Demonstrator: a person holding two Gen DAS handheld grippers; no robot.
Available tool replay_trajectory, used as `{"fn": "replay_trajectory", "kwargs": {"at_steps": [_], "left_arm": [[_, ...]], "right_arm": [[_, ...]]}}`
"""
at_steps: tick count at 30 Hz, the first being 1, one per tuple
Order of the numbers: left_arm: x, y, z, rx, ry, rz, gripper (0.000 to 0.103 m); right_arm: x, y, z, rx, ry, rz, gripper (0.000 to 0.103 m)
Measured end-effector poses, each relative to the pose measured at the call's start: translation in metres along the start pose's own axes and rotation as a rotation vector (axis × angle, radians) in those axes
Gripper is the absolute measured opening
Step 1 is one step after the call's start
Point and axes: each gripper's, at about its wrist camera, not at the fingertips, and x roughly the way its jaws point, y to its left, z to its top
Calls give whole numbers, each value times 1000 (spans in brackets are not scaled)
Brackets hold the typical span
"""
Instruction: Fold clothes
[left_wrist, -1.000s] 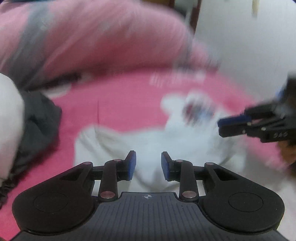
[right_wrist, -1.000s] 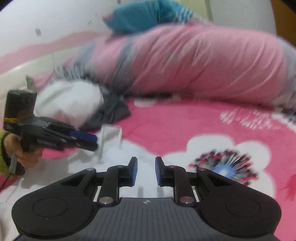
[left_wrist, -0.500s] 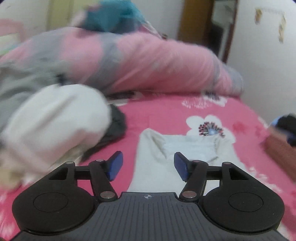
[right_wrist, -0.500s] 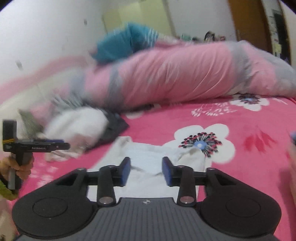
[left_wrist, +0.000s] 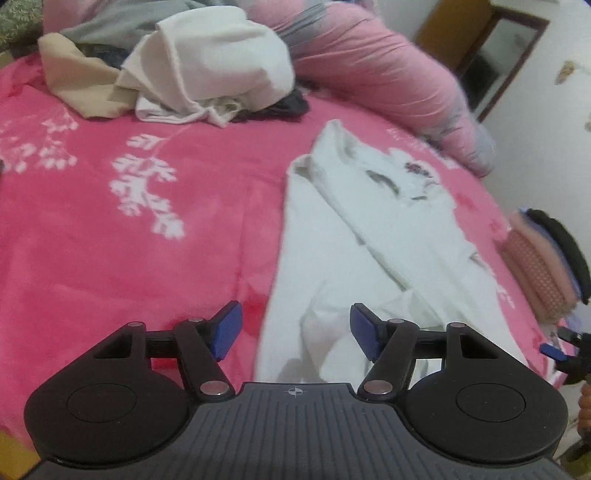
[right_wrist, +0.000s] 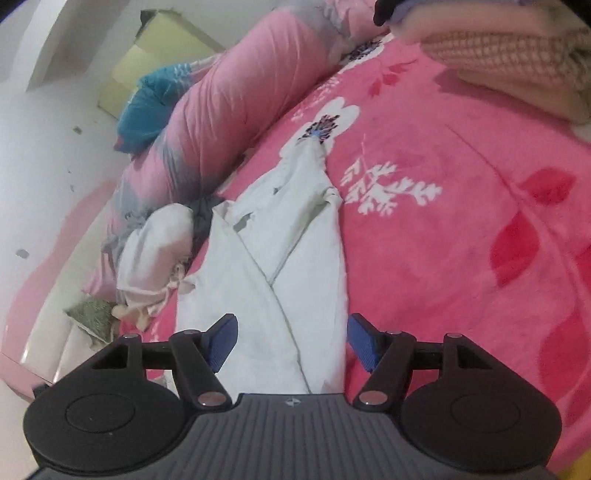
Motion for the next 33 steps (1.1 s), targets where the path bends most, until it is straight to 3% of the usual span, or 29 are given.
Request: {"fn": "replay_trajectory", "kwargs": {"at_steps": [3, 7, 11, 16, 22, 24, 27, 33], "left_arm": [[18, 15, -6, -61, 16, -10, 65], [25, 40, -18, -168, 34, -139, 65], [12, 40, -26, -133, 54, -189, 64], [8, 19, -42, 33, 84, -152, 60], [7, -9, -59, 228, 103, -77, 41], [7, -14, -65, 285, 108, -44, 29], [8, -15, -64, 289, 103, -3, 12], [3, -12, -61, 226, 107, -53, 12]], "right_arm": [[14, -4, 1, 28, 14, -35, 68], [36, -22, -8, 96, 65, -79, 68], [27, -16, -23, 60, 94, -54, 68], [19, -10, -38, 75, 186, 6, 68], [21, 2, -56, 46, 271, 3, 56], [24, 3, -63, 48, 290, 10, 49], [31, -3, -67, 106, 289, 35, 45], [30, -18, -62, 274, 262, 140, 51]]}}
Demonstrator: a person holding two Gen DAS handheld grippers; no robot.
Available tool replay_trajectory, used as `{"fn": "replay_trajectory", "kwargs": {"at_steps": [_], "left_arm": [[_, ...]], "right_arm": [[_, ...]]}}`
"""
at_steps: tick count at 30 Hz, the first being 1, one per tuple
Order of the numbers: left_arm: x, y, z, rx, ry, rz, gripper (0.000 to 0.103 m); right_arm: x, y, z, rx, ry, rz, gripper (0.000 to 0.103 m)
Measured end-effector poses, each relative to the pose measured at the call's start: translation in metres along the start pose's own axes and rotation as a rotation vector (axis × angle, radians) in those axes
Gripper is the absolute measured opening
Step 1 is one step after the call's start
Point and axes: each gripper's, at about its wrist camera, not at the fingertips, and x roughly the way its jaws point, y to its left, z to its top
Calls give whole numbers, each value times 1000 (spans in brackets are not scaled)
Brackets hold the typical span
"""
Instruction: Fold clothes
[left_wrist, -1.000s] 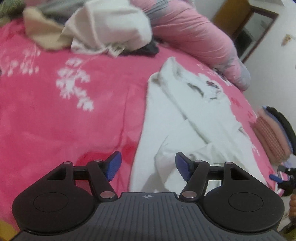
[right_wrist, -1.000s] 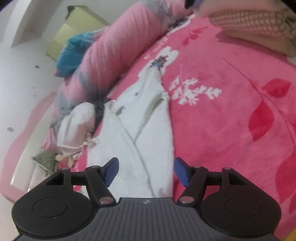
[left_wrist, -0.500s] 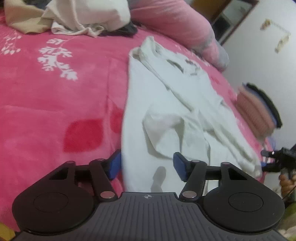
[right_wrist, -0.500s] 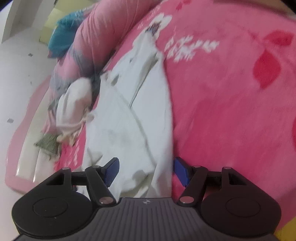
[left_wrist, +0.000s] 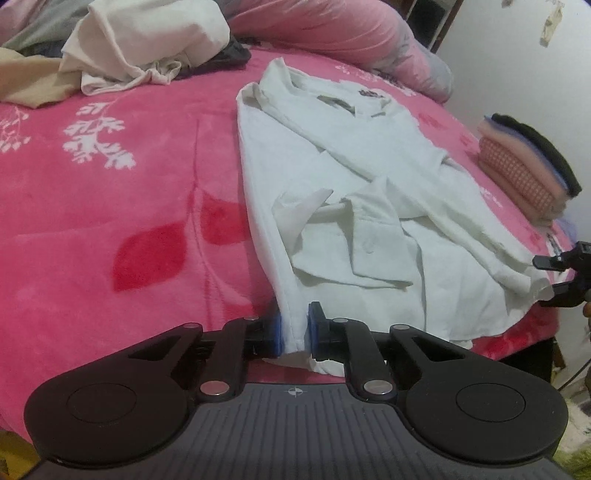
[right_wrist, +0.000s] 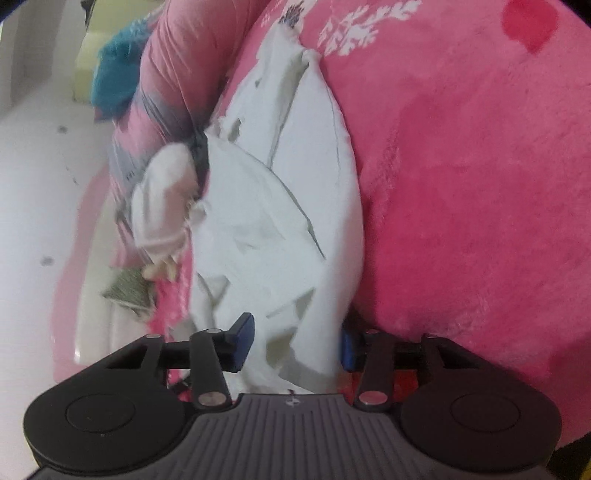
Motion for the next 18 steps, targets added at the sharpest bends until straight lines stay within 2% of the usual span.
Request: {"fn": "replay_trajectory", "kwargs": {"at_steps": [2, 3, 4, 6, 8, 11, 13, 15, 17, 18], "left_arm": [[0, 6, 1, -39, 2, -38, 16], [1, 10, 1, -70, 8, -66, 28], [1, 15, 2, -105, 11, -96, 34], [0, 27, 6, -211, 3, -174, 52], [2, 36, 11, -304, -1, -218, 56], [8, 46, 17, -415, -2, -242, 57], [12, 44, 21, -436, 6, -220, 55], [14, 34, 25, -390, 11, -157, 44], [16, 20, 27, -318, 6, -73, 38], [17, 14, 27, -286, 2, -35, 31]], "right_arm": [[-1, -4, 1, 37, 3, 38, 59], [-1, -6, 1, 56, 5, 57, 59], [-1, -8, 1, 68, 5, 66, 59], [-1, -11, 1, 89, 6, 81, 60], [-1, -13, 1, 109, 3, 102, 60], [0, -16, 2, 141, -6, 120, 60], [2, -16, 1, 145, -16, 119, 60], [3, -15, 0, 132, -24, 108, 57], [4, -12, -2, 105, -37, 85, 50], [4, -11, -2, 100, -40, 80, 48]]}}
